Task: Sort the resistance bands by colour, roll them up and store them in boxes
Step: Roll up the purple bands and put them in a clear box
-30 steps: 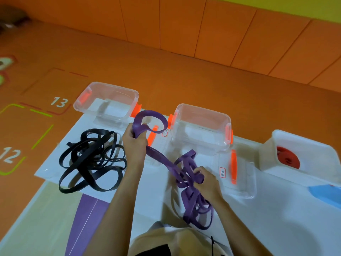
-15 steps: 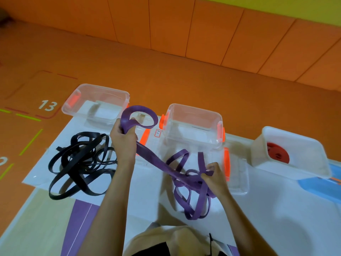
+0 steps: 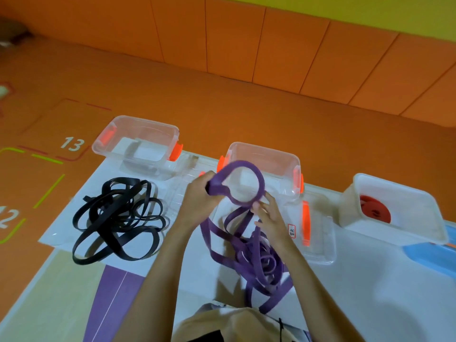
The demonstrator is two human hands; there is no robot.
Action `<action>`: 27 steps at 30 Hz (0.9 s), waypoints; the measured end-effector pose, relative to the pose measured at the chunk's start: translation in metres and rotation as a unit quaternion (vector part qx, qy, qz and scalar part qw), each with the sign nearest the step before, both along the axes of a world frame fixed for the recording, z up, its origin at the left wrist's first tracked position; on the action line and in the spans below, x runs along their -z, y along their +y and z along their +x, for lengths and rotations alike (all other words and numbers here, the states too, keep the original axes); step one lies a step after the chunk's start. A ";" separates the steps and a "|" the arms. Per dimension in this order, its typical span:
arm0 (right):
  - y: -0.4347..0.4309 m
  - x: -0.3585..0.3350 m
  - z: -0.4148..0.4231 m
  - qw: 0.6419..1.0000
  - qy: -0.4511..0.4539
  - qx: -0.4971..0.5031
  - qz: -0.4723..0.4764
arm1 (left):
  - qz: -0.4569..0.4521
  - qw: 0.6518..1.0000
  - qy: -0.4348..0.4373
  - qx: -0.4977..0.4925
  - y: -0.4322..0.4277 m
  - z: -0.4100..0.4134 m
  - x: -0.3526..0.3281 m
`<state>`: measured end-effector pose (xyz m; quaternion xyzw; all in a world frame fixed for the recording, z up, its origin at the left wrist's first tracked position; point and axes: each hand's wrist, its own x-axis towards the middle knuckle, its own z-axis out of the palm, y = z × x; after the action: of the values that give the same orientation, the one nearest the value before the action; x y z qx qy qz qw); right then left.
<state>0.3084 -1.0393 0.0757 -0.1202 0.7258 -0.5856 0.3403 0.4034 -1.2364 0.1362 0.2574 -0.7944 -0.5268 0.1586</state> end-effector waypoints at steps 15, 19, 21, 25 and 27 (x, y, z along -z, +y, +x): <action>0.018 -0.042 -0.036 0.993 0.032 0.102 -0.059 | -0.102 0.966 -0.160 0.178 -0.018 0.027 0.024; 0.031 -0.053 -0.040 0.994 0.086 0.072 -0.013 | -0.119 0.959 -0.186 0.177 -0.017 0.030 0.034; 0.032 -0.062 -0.035 0.995 0.071 0.055 -0.045 | -0.122 0.955 -0.195 0.185 -0.011 0.029 0.038; 0.029 -0.076 -0.025 0.992 0.106 -0.009 -0.061 | -0.133 0.946 -0.217 0.202 0.004 0.023 0.049; 0.029 -0.077 -0.023 0.992 0.097 -0.012 -0.075 | -0.129 0.940 -0.226 0.221 0.008 0.020 0.052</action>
<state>0.2856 -1.0100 0.1530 -0.2103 0.7079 -0.6198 0.2653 0.4239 -1.2282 0.0838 0.1646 -0.9074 -0.3696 -0.1137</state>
